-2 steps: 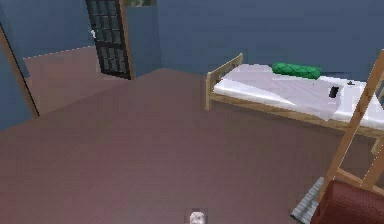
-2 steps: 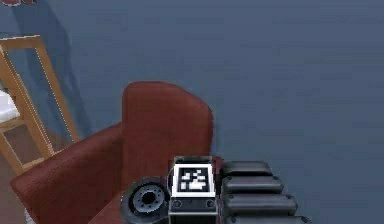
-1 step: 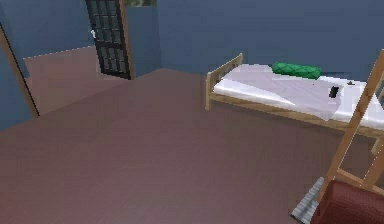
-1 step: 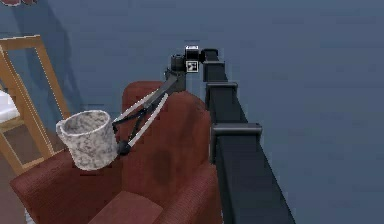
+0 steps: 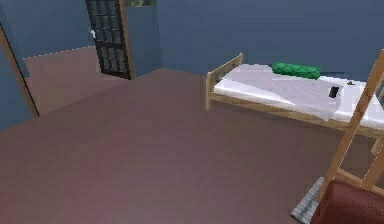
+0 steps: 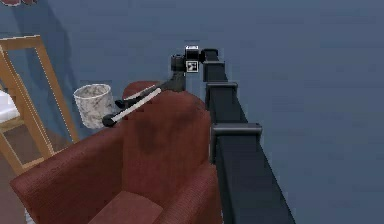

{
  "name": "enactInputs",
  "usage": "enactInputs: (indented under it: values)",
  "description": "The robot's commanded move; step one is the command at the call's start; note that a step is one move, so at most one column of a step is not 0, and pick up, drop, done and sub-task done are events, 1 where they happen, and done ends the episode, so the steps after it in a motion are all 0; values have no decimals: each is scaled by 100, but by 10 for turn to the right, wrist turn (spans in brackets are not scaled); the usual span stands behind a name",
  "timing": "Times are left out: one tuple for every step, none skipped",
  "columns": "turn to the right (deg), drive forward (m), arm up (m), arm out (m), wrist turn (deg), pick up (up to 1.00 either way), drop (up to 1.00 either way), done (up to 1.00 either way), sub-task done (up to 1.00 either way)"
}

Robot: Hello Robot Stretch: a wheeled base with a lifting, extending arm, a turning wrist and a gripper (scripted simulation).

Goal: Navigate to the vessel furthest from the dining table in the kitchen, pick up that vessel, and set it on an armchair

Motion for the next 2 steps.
enactInputs:
  values:
    - [0, 0, -38, 0, 0, 0, 0, 0, 0]
    - [0, 0, -50, 0, 0, 0, 0, 0, 0]
